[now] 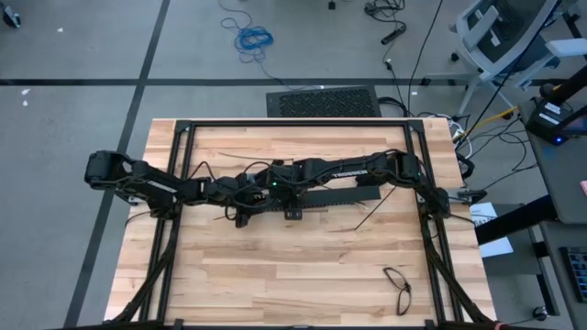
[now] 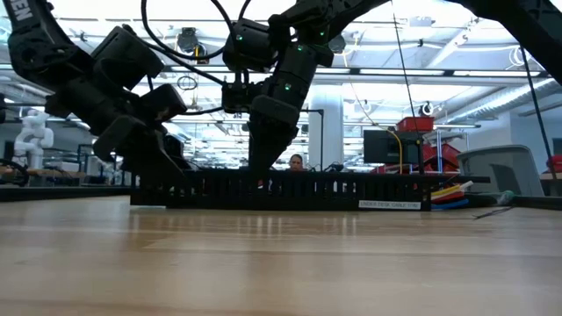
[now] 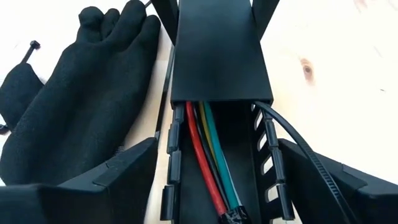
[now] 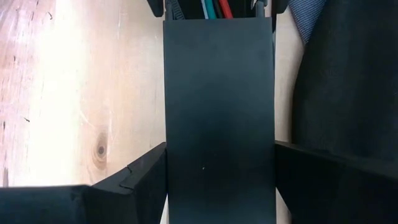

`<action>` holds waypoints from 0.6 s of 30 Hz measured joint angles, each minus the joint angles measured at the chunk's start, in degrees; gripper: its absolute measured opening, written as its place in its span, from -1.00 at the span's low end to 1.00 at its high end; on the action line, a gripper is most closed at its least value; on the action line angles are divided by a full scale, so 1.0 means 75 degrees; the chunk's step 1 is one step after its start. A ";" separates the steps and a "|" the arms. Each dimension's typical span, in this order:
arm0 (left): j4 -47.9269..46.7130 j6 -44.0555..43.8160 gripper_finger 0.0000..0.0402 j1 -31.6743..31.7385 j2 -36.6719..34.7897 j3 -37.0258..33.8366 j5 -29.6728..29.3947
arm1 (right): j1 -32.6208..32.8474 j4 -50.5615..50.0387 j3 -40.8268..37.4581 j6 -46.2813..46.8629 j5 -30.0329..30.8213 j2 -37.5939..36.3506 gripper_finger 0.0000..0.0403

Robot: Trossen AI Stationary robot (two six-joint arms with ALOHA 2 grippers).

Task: Ziptie cables
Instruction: Close the cable duct

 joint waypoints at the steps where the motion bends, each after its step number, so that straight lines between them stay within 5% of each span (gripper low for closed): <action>1: 0.0023 0.0000 0.58 0.0001 0.0017 0.0000 -0.0007 | 0.0000 0.0000 0.0000 0.0002 0.0000 0.0000 0.20; 18: 0.0682 -0.0420 0.58 -0.0001 0.0583 0.0000 -0.0006 | 0.0000 -0.0002 -0.0001 0.0003 0.0000 0.0000 0.20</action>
